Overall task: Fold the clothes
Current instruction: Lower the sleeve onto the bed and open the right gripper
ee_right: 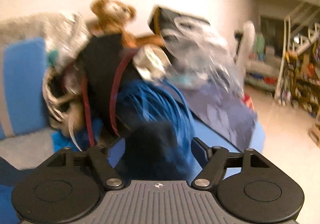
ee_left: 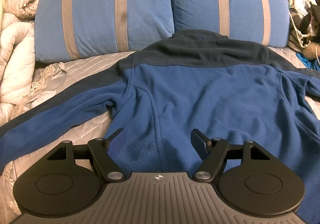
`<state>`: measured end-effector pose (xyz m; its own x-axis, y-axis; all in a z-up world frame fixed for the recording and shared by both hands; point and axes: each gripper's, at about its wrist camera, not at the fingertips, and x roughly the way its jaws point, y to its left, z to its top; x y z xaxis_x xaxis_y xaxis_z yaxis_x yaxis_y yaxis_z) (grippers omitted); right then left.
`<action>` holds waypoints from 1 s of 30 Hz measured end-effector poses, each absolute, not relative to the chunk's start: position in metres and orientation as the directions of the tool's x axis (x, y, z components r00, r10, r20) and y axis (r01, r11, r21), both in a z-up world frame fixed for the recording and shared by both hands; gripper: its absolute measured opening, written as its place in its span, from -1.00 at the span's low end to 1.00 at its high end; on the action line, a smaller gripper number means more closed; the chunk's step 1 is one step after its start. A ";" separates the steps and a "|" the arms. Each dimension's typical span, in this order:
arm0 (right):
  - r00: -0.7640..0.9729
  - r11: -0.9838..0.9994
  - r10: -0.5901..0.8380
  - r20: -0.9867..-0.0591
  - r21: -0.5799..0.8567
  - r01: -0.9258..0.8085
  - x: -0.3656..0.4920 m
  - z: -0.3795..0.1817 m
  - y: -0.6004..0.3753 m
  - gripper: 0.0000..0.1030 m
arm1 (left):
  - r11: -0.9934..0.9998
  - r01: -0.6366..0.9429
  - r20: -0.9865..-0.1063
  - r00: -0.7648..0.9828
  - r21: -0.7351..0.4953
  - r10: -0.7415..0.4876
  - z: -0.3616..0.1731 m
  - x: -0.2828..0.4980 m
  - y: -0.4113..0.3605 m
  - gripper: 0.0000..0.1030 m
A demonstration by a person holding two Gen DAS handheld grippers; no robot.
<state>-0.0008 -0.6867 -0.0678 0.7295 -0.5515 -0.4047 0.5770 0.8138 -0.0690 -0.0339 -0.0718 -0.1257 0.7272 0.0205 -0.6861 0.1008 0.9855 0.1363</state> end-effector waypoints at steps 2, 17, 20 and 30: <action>0.765 0.863 -0.481 -0.429 -0.076 0.500 0.019 -0.073 -0.664 0.49 | 0.984 0.104 -0.686 0.727 0.147 0.026 -0.125 -0.034 -0.074 0.38; 0.763 0.996 -0.092 -0.640 -0.064 0.066 0.176 -0.137 -0.526 0.31 | 0.986 0.106 -0.689 0.724 0.130 0.013 -0.126 -0.033 -0.070 0.38; 0.727 0.998 -0.053 -0.684 -0.053 0.022 0.209 -0.154 -0.506 0.30 | 0.988 0.106 -0.693 0.721 0.111 0.000 -0.126 -0.032 -0.068 0.38; 0.708 0.977 -0.026 -0.706 -0.167 -0.130 0.251 -0.164 -0.482 -0.85 | 0.989 0.112 -0.699 0.715 0.096 -0.013 -0.127 -0.027 -0.069 0.38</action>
